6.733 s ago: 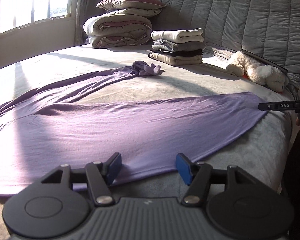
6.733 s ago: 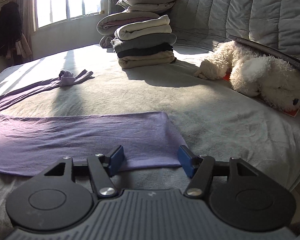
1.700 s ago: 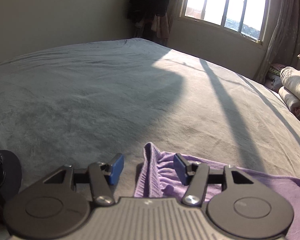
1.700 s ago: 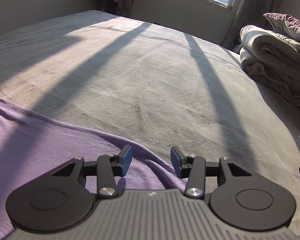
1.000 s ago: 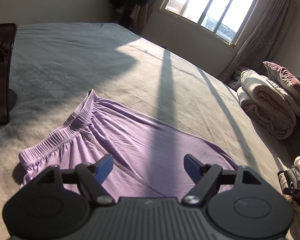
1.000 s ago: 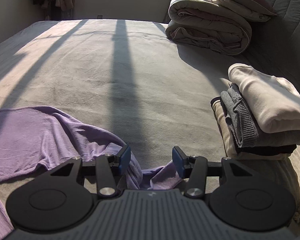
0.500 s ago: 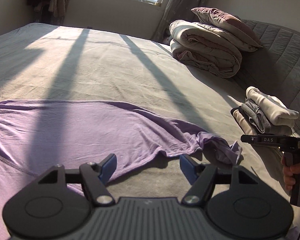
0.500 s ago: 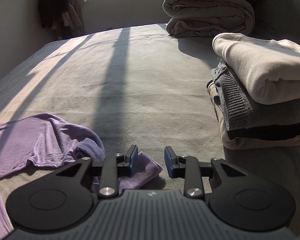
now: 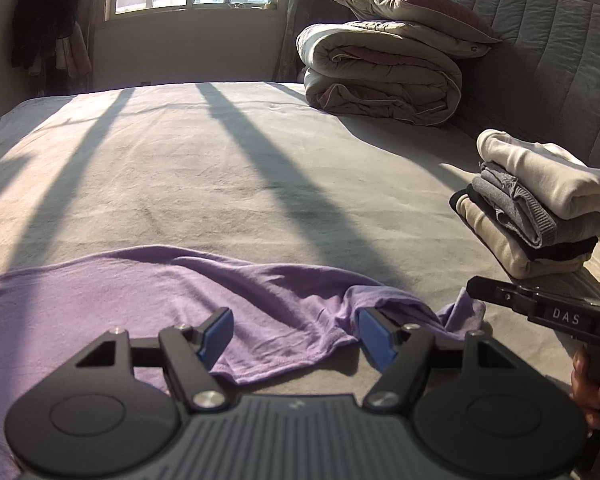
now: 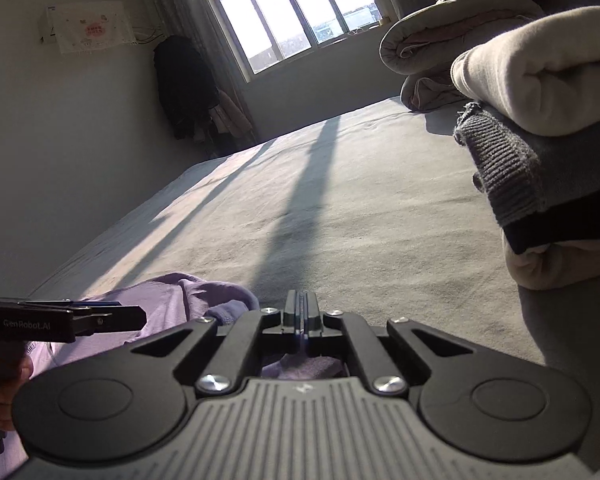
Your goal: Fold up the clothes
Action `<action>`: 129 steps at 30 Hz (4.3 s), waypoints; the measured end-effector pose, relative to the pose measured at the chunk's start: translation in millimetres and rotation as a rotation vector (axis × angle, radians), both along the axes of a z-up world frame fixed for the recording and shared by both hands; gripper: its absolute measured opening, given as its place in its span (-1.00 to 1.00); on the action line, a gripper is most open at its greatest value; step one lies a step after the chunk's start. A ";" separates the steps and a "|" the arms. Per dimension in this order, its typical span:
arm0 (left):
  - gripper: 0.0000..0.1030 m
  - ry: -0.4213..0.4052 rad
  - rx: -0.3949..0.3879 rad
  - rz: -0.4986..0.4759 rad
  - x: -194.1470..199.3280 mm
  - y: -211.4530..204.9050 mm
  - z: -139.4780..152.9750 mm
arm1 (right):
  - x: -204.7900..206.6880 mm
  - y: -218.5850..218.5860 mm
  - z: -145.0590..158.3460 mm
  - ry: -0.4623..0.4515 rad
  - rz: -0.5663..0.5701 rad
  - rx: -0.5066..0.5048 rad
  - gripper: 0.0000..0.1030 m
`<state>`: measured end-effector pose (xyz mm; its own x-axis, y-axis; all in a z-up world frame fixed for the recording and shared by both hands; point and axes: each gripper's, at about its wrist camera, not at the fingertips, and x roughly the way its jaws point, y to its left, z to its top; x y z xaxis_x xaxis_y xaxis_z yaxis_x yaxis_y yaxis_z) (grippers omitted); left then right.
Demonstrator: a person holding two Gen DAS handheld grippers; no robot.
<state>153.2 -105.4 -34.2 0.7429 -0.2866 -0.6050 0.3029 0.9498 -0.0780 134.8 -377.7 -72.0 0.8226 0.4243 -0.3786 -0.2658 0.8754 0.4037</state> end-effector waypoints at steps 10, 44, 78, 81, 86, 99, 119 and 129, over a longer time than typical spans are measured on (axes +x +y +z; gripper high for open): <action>0.34 -0.022 0.109 -0.204 16.3 -48.4 -3.4 | 7.4 -19.1 11.0 0.100 -0.017 -0.017 -0.98; -0.95 0.159 0.192 -0.204 -28.1 -24.2 -4.3 | -26.3 -5.7 18.2 0.049 0.447 -0.323 -0.93; -0.95 0.014 -0.072 -0.066 61.8 -72.8 65.1 | 8.1 -34.7 3.4 0.053 0.091 -0.117 -0.64; -0.95 -0.006 -0.079 -0.060 57.9 -69.8 71.6 | 6.9 -29.2 6.9 0.031 0.098 -0.077 -0.47; -0.95 -0.016 -0.105 -0.047 57.2 -64.5 78.8 | 0.8 5.4 11.8 -0.016 0.103 -0.139 -0.14; -0.95 0.014 -0.189 0.004 66.0 -52.9 85.6 | 39.7 75.8 7.2 0.028 0.040 -0.372 -0.15; -0.95 0.233 -0.034 -0.189 33.3 -71.6 17.3 | 42.6 22.9 7.0 -0.117 -0.098 -0.795 -0.78; -0.76 0.271 0.183 -0.391 17.5 -92.1 3.7 | -9.6 -16.7 -15.7 0.034 -0.073 -0.671 -0.78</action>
